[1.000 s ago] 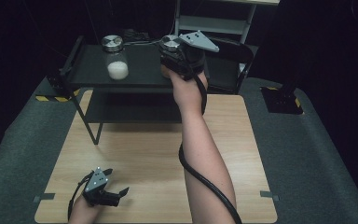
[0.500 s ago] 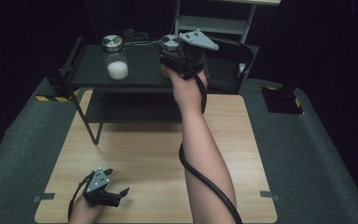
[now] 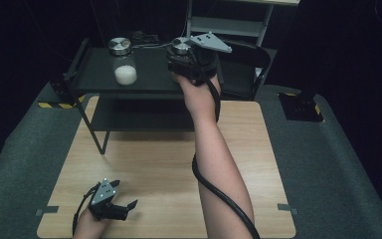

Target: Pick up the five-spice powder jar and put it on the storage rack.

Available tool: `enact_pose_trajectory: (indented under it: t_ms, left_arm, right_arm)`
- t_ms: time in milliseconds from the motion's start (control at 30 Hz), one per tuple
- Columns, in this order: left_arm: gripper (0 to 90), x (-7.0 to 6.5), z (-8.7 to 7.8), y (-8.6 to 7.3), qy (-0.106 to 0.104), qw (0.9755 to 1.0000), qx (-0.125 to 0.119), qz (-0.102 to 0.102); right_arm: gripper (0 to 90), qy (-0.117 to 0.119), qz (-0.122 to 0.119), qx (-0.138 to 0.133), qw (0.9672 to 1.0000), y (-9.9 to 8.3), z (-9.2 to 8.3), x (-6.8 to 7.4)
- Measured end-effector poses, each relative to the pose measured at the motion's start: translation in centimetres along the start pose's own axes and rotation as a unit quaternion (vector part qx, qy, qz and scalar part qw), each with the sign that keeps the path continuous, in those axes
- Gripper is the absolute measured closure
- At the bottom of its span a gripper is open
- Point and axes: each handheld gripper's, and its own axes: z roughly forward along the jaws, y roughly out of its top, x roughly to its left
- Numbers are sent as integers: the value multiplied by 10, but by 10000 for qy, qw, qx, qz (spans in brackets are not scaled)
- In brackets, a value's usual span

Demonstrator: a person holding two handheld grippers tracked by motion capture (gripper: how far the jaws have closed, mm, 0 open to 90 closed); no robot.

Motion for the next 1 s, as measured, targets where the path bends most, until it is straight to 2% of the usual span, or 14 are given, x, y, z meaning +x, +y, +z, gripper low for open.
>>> enact_pose_trajectory:
  t_ms: [133, 300, 467, 733, 1000]
  left_arm:
    - [8, 0, 0, 1, -7, 10000, 28, 12]
    - [8, 0, 1, 1, -3, 10000, 34, 23]
    - [8, 0, 1, 2, -10, 10000, 61, 24]
    - [8, -1, 2, 3, 10, 10000, 76, 33]
    - [9, -2, 2, 4, 24, 9999, 99, 86]
  right_arm:
    - [92, 75, -40, -45, 10000, -1, -5, 1]
    - [36, 183, -104, -21, 9998, -1, -11, 1]
    - [0, 172, -70, 1, 9998, 0, -17, 1]
    - [0, 213, -54, -65, 9997, -4, -31, 1]
    - [0, 305, -75, -98, 9995, -18, -45, 3]
